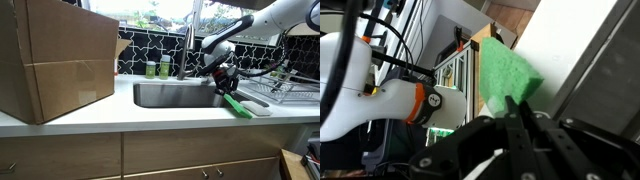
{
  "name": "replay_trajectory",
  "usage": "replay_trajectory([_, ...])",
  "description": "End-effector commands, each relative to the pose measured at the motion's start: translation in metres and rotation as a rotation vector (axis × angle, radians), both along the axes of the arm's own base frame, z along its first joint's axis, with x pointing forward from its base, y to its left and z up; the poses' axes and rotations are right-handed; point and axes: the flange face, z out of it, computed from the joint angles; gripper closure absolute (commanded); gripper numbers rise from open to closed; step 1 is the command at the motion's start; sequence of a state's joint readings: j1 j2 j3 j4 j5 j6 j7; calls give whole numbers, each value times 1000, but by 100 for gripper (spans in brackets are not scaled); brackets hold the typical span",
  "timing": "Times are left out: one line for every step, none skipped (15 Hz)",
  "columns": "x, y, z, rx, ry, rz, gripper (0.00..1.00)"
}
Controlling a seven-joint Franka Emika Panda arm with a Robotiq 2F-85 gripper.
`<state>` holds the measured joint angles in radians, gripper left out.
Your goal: Put the green sponge on the edge of the sink then put the white sponge in the transparent box
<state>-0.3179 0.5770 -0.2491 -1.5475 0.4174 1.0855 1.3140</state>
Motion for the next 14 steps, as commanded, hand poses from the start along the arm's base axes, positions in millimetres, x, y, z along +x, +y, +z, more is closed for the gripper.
replay_trajectory([3, -3, -2, -11, 41, -15, 94])
replay_trajectory([4, -4, -3, -13, 43, -18, 94])
replay_trajectory([4, -4, -3, -18, 46, -22, 94])
replay_trajectory([4, -5, -3, -23, 49, -24, 94])
replay_trajectory([5, -6, -4, -29, 53, -26, 81])
replay_trajectory([5, -7, -4, -28, 56, -27, 74])
replay_trajectory([6, -8, -4, -31, 58, -33, 76])
replay_trajectory([7, -8, -4, -33, 59, -34, 56])
replay_trajectory([7, -9, -2, -33, 58, -33, 52])
replay_trajectory([8, -11, 0, -33, 47, -38, 51])
replay_trajectory([8, -13, 3, -39, 41, -40, 45])
replay_trajectory([8, -17, 8, -48, 28, -40, 38])
replay_trajectory([8, -22, 14, -63, 13, -42, 29])
replay_trajectory([8, -27, 19, -74, 4, -43, 22])
